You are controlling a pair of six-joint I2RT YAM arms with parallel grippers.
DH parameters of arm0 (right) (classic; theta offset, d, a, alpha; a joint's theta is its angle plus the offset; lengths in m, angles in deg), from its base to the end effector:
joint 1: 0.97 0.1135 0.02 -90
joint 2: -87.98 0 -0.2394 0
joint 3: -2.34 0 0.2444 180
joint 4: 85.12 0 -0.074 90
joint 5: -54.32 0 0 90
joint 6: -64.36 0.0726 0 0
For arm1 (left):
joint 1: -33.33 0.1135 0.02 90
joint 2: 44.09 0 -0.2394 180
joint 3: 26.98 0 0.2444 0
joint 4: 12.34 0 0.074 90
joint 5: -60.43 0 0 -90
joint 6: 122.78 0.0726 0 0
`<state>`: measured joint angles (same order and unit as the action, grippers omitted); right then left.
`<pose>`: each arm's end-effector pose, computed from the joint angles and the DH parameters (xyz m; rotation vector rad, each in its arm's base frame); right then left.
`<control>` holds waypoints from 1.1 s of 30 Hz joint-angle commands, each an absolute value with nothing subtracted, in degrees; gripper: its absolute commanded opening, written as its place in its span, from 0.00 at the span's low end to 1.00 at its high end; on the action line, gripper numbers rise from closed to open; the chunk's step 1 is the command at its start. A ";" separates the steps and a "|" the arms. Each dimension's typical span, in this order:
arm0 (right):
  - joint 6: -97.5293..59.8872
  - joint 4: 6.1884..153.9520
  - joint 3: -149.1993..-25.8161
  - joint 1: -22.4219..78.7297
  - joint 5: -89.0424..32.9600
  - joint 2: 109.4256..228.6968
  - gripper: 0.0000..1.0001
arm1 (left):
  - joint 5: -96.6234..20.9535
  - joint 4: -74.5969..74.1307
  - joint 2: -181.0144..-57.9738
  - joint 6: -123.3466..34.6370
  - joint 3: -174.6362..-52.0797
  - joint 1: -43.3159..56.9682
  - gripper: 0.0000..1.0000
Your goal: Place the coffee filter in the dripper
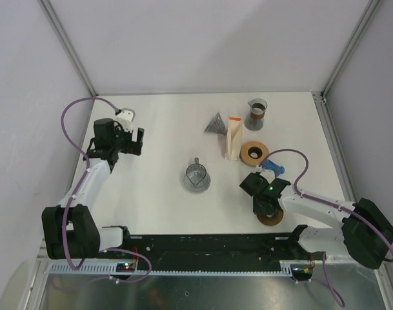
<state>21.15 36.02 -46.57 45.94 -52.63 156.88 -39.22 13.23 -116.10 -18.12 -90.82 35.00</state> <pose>0.1461 0.1252 0.1126 0.0377 2.7928 -0.0857 0.3093 -0.0032 0.2256 0.3393 2.1234 -0.0164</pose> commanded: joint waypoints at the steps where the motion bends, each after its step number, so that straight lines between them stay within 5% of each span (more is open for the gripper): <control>1: 18.65 43.95 -47.14 49.62 -49.35 154.95 0.00 | -41.49 13.87 -115.55 -17.44 -92.51 35.11 0.99; 8: 3.90 44.97 -61.53 64.96 -55.99 154.33 0.00 | -58.03 23.13 -114.53 -20.92 -100.09 34.15 0.93; 16: -12.52 55.96 -74.42 68.66 -54.56 160.87 0.00 | -78.64 29.18 -114.34 -29.96 -107.29 26.07 0.84; 33: -25.37 69.10 -78.36 63.39 -48.09 162.15 0.00 | -78.83 33.34 -118.46 -34.85 -111.29 8.66 0.85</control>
<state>-23.40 65.16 -74.55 63.60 -49.55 161.58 -80.14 32.59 -117.23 -33.94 -109.68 10.61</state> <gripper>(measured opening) 0.330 0.864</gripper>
